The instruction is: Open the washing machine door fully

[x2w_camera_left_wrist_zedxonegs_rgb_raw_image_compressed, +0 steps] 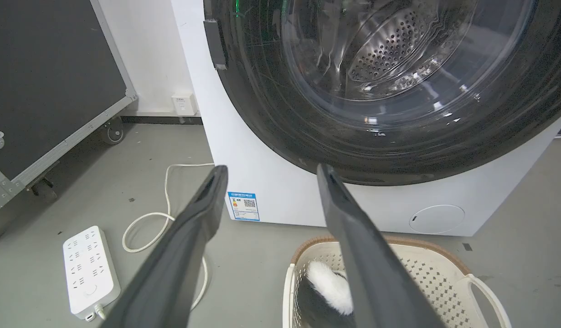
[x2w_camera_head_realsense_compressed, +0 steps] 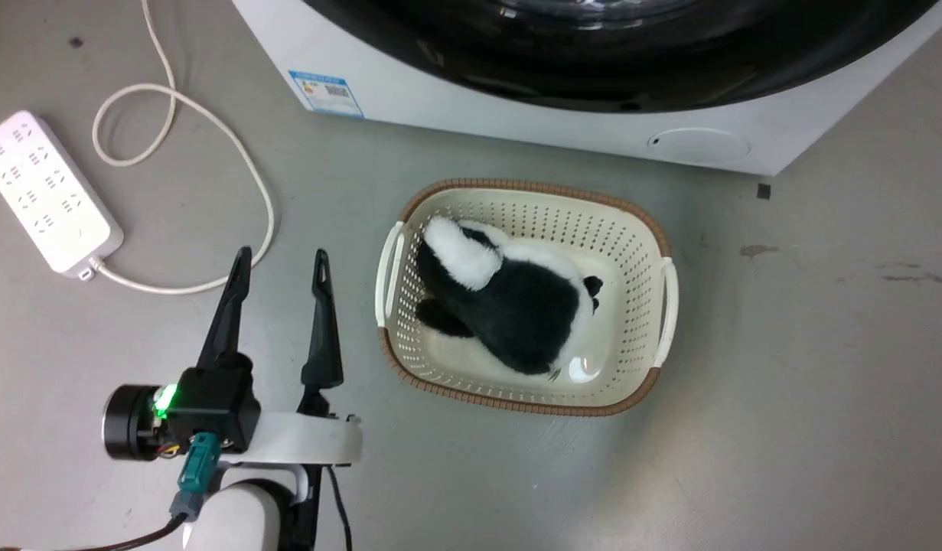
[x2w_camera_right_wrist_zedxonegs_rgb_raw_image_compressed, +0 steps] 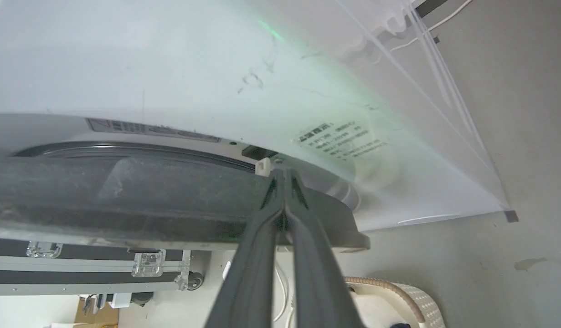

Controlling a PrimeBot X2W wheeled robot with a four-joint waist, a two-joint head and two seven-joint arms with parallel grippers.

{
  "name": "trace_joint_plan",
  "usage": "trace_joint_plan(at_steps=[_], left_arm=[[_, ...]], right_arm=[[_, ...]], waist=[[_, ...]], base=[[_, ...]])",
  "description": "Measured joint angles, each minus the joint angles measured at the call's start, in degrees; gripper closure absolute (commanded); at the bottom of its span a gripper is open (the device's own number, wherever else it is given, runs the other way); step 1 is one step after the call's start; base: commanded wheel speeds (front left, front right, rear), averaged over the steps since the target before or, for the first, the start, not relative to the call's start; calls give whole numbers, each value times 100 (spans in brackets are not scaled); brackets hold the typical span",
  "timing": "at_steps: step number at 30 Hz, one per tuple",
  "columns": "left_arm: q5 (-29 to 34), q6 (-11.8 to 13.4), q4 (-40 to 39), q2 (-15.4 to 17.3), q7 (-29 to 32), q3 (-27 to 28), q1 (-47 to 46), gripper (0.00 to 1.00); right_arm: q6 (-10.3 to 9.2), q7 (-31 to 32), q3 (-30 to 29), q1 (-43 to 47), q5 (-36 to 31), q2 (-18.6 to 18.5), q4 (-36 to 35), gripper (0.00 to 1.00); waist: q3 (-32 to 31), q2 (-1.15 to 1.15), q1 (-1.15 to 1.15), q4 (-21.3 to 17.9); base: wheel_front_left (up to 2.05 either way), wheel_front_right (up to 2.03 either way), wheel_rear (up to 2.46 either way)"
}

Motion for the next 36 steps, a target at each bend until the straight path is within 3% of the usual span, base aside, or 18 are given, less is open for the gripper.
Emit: trace_joint_plan(at_steps=[9,10,19,27,32,36], left_arm=[[-8,74,-41,0,-103,-108,-153,0],[-7,88,-43,1,-155,-127,-163,0],[-5,129,-45,1,-258,-133,-236,0],[-7,178,-46,2,-356,-132,-236,0],[-5,174,-56,1,-397,-145,-234,0],[-5,171,-118,1,-398,-178,-235,0]], right_arm=[[0,878,-592,-748,232,-120,615,100],[-1,1321,-768,-842,290,-129,645,100],[-2,2225,-1336,-856,552,-25,383,100],[-1,3050,-2000,-465,597,343,-170,100],[-1,3002,-2450,-369,469,737,-504,100],[0,2948,-2674,-370,296,847,-677,100]], waist=[[227,0,0,117],[257,0,-1,174],[199,0,-1,192],[-10,0,-1,159],[-121,0,-1,135],[-122,0,-2,211]], base=[[0,0,0],[0,0,0],[0,0,0],[0,0,0],[0,0,0],[0,0,0]])
